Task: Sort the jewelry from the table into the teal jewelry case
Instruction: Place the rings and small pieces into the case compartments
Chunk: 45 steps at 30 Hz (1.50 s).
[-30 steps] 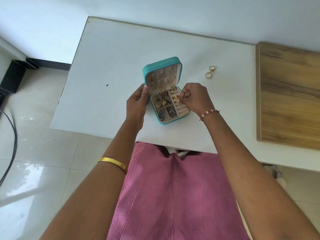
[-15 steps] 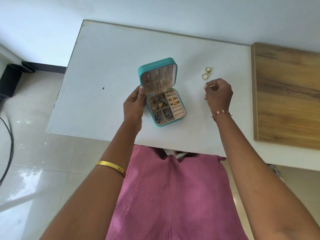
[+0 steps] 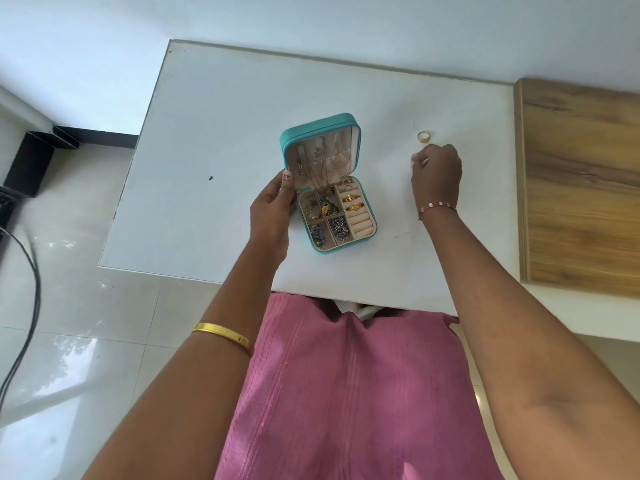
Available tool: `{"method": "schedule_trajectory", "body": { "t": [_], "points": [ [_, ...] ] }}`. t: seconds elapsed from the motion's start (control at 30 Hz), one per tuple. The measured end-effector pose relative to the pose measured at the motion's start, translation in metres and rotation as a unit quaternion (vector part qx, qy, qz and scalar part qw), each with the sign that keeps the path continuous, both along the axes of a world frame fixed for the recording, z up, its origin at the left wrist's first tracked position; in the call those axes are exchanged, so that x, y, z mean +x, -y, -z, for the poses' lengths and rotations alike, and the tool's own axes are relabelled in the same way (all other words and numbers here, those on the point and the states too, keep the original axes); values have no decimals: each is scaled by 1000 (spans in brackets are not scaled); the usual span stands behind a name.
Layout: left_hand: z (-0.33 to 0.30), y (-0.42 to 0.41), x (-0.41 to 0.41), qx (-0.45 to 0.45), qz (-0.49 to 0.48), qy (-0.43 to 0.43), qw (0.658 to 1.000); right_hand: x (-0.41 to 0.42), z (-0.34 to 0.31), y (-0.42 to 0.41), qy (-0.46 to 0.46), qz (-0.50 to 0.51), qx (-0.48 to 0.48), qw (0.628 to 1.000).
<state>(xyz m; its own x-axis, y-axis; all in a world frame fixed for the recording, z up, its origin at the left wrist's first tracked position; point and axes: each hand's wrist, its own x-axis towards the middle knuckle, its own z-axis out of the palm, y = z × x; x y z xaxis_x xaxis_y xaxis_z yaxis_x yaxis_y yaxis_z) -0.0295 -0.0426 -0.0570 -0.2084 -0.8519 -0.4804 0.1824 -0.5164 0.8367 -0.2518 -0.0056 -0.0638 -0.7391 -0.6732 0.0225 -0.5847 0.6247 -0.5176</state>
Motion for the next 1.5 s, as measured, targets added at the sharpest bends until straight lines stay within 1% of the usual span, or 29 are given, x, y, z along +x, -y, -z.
{"method": "schedule_trajectory", "body": {
  "t": [0.2, 0.27, 0.3, 0.33, 0.37, 0.47, 0.6, 0.67, 0.7, 0.77, 1.03, 1.1, 1.17, 1.2, 1.27, 1.37, 1.43, 1.5],
  "points": [
    [-1, 0, -1, 4, -6, -3, 1000, 3, 0, -7, -15, -35, 21, 999],
    [-2, 0, 0, 6, -5, -2, 1000, 6, -2, -11, -10, -39, 2, 999],
    [-2, 0, 0, 7, -7, -3, 1000, 10, -3, -14, 5, -34, -25, 999],
    [-3, 1, 0, 8, -9, -3, 1000, 16, -6, -17, 36, -25, -60, 997],
    [-3, 0, 0, 9, -10, -3, 1000, 23, -10, -20, 85, -12, -100, 991],
    [-3, 0, 1, 6, -3, -1, 1000, 46, -22, -32, 260, 39, -199, 944],
    [-3, 0, 1, 6, 1, 0, 1000, 65, -32, -43, 379, 58, -268, 884],
    [-3, 0, 1, 3, 2, 0, 1000, 69, -32, -46, 421, 56, -275, 863],
    [-3, 0, 1, 3, 1, -2, 1000, 70, -32, -47, 432, 50, -263, 861],
    [-3, 1, 1, 4, 0, -4, 1000, 72, -31, -51, 437, 29, -226, 870],
    [1, 2, 2, 5, 3, -13, 1000, 71, -34, -52, 393, -15, -166, 904],
    [1, 2, 2, 3, 3, -13, 1000, 71, -34, -51, 340, -55, -141, 928],
    [1, 2, 2, 3, 3, -12, 1000, 71, -33, -51, 251, -110, -113, 955],
    [1, 2, 2, 3, 3, -10, 1000, 71, -32, -50, 211, -139, -106, 962],
    [2, 2, 2, 3, 4, -8, 1000, 73, -30, -49, 136, -204, -99, 964],
    [1, 1, 2, 3, 4, -5, 1000, 75, -29, -49, 32, -297, -74, 952],
    [0, 1, 2, 4, 2, -7, 1000, 77, -30, -51, -9, -335, -57, 941],
    [0, 1, 2, 4, 3, -4, 1000, 79, -32, -51, -35, -352, -46, 934]
  ]
}}
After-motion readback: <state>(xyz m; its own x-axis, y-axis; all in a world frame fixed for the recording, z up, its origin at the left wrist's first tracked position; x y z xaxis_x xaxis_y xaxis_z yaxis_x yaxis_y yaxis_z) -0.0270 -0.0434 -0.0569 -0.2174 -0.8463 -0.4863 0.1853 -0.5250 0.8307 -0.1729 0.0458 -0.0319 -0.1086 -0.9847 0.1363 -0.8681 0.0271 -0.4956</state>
